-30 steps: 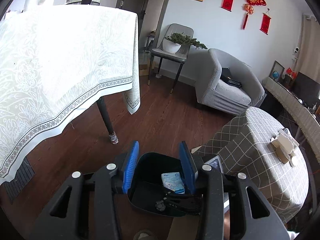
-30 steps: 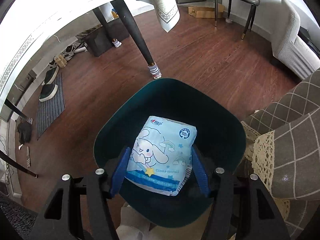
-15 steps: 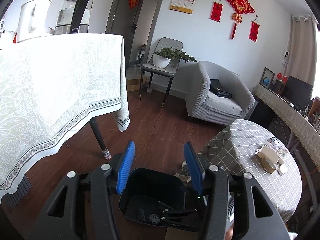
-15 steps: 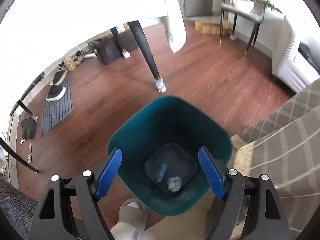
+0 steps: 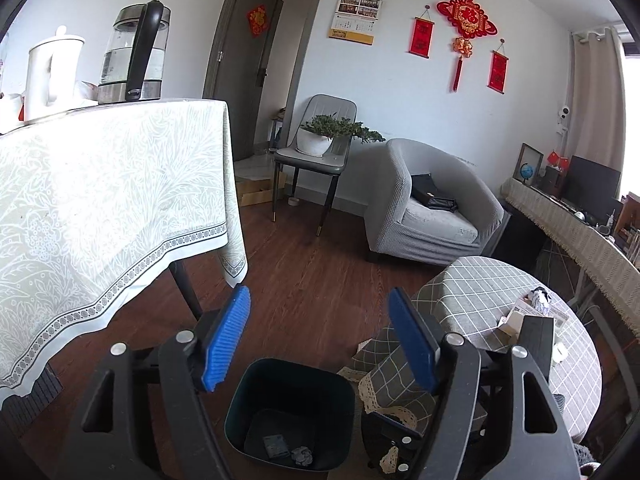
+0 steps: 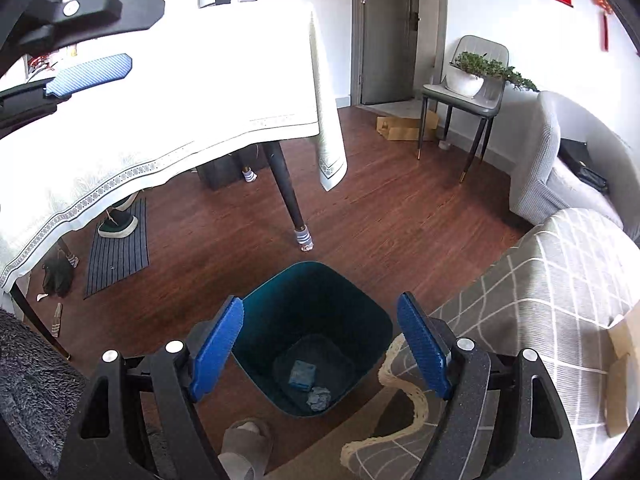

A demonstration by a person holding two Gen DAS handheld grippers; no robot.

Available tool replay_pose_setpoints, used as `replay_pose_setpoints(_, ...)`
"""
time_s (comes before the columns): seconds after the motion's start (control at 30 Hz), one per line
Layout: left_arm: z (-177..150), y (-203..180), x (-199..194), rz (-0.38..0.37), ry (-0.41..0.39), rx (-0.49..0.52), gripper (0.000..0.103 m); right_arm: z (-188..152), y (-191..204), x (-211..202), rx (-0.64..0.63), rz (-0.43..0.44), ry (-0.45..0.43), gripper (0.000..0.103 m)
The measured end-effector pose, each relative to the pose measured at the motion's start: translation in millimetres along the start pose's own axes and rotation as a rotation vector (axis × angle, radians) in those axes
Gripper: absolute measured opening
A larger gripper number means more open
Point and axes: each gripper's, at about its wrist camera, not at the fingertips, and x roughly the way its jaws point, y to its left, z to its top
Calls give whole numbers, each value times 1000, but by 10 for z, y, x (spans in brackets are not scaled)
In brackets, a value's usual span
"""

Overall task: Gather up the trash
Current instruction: 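Move both tools back over the table toward the remaining items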

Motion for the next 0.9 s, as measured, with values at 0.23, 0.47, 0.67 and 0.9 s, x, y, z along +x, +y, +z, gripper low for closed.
replay_pose_setpoints(0.23,-2,-279,130,-48,10,14,83,-35,-312,-436,22,-56,-47,80)
replay_pose_setpoints(0.47,-56,-679,323,-150,50,86,90,-195,-675,-827,60,-120,-62,80)
replay_pose_setpoints(0.67,-213,-1098,492,-223,93,246,92,-373,-991,-1179,99,-182,-72,80)
replay_pose_setpoints(0.9,-375,-1507,661,-344,151,308,94,-586,-1378,-1440,175,-251,-68,80)
